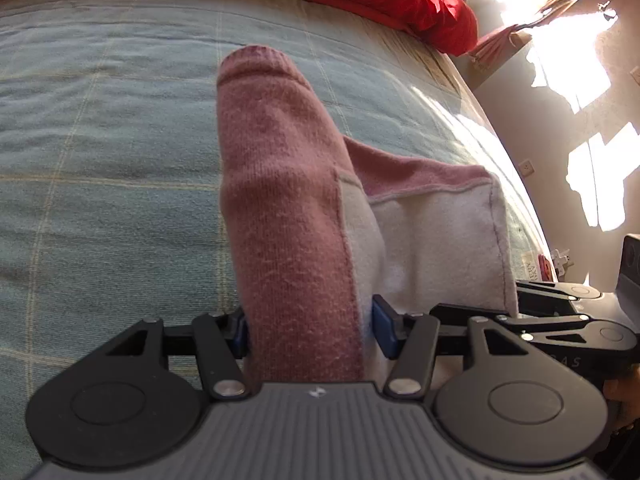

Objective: Fold clothes
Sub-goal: 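Lift the gripped edge with the right gripper and fold it over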

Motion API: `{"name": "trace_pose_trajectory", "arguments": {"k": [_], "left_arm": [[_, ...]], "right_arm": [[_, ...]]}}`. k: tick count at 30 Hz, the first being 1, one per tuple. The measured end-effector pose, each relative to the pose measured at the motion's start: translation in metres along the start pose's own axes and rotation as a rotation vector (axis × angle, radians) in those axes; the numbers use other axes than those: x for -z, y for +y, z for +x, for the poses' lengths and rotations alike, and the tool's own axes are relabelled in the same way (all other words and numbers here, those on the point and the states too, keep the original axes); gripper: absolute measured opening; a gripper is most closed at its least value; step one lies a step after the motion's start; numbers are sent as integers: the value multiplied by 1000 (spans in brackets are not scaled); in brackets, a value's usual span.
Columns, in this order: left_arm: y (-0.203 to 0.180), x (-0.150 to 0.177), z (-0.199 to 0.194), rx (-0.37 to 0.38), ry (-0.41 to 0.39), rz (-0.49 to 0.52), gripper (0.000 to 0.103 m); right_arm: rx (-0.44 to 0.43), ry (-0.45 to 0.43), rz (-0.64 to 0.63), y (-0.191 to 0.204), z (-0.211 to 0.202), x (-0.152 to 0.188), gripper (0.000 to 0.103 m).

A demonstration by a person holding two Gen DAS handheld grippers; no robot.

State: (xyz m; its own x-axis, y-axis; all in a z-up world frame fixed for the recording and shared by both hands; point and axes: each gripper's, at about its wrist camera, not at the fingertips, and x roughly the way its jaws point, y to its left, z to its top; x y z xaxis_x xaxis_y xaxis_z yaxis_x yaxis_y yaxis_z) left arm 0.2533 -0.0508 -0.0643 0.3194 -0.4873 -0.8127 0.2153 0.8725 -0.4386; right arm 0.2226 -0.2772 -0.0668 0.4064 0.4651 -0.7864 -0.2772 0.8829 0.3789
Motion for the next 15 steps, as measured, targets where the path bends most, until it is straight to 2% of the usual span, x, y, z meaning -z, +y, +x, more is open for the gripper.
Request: {"name": "trace_pose_trajectory", "arguments": {"k": [7,15], "left_arm": [[71,15,-64,-66,-58,-68,56],[162,39,-130,-159,-123,-161,56]], "right_arm": [[-66,33,-117,85,29,-17,42],[-145,91,-231,191,81,-33,42]]}}
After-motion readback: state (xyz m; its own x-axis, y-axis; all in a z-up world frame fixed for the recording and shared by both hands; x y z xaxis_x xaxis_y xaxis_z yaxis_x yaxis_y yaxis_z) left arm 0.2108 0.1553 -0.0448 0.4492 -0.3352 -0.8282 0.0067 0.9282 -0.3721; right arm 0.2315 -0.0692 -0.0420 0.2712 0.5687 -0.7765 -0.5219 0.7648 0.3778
